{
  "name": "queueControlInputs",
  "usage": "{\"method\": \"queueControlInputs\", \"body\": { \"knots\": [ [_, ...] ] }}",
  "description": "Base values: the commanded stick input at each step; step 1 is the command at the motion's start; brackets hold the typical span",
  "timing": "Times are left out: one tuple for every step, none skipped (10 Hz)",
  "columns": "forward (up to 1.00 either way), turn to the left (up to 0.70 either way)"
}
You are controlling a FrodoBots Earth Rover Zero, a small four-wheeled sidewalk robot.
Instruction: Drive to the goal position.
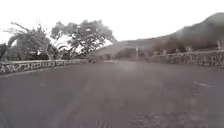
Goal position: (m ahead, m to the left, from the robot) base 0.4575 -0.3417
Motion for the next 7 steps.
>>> {"method": "queueControlInputs", "body": {
  "knots": [
    [0.70,0.00],
    [0.70,0.00],
    [0.69,0.00],
    [0.43,0.00],
    [0.16,0.00],
    [0.00,0.00],
    [0.00,0.00]
  ]
}}
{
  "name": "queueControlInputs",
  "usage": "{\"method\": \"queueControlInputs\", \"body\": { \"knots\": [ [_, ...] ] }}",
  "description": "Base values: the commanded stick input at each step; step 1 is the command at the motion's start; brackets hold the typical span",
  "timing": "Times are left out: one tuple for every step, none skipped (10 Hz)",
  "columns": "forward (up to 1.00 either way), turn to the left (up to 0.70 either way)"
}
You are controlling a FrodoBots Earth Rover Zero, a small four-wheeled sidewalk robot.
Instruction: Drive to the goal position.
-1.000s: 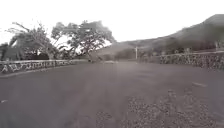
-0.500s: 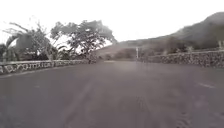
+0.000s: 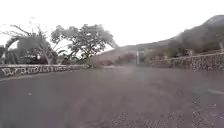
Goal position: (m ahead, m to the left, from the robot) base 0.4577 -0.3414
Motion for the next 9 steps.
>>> {"method": "queueControlInputs", "body": {
  "knots": [
    [0.00,0.00],
    [0.00,0.00],
    [0.00,0.00],
    [0.09,0.00],
    [0.37,0.00],
    [0.65,0.00],
    [0.70,0.00],
    [0.70,0.00],
    [0.70,0.00]
  ]
}}
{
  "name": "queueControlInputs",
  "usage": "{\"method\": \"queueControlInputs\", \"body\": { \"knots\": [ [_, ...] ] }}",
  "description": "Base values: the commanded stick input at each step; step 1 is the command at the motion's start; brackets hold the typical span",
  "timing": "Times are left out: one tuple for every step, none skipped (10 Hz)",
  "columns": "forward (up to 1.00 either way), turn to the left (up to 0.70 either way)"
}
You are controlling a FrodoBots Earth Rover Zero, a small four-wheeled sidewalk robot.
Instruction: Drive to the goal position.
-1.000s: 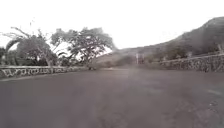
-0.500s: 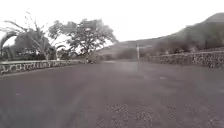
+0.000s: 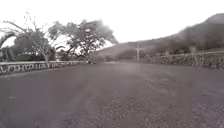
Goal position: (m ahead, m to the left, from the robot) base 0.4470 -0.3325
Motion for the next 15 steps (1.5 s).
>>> {"method": "queueControlInputs", "body": {
  "knots": [
    [0.70,0.00],
    [0.70,0.00],
    [0.70,0.00],
    [0.70,0.00],
    [0.70,0.00],
    [0.70,0.00],
    [0.70,0.00],
    [0.70,0.00],
    [0.70,0.00],
    [0.70,0.00],
    [0.70,0.00],
    [0.70,0.00],
    [0.70,0.00],
    [0.70,0.00],
    [0.70,0.00]
  ]
}}
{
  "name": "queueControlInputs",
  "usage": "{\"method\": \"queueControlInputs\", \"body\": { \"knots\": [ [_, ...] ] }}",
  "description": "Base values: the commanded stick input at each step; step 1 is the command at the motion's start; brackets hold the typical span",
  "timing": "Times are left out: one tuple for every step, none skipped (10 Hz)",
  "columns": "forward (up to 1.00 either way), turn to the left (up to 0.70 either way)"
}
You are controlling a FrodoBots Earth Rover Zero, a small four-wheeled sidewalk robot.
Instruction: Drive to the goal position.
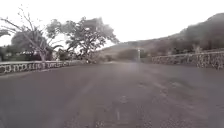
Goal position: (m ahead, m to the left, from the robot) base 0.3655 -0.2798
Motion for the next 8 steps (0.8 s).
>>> {"method": "queueControlInputs", "body": {
  "knots": [
    [0.70,0.00],
    [0.70,0.00],
    [0.70,0.00],
    [0.70,0.00],
    [0.70,0.00],
    [0.70,0.00],
    [0.70,0.00],
    [0.70,0.00]
  ]
}}
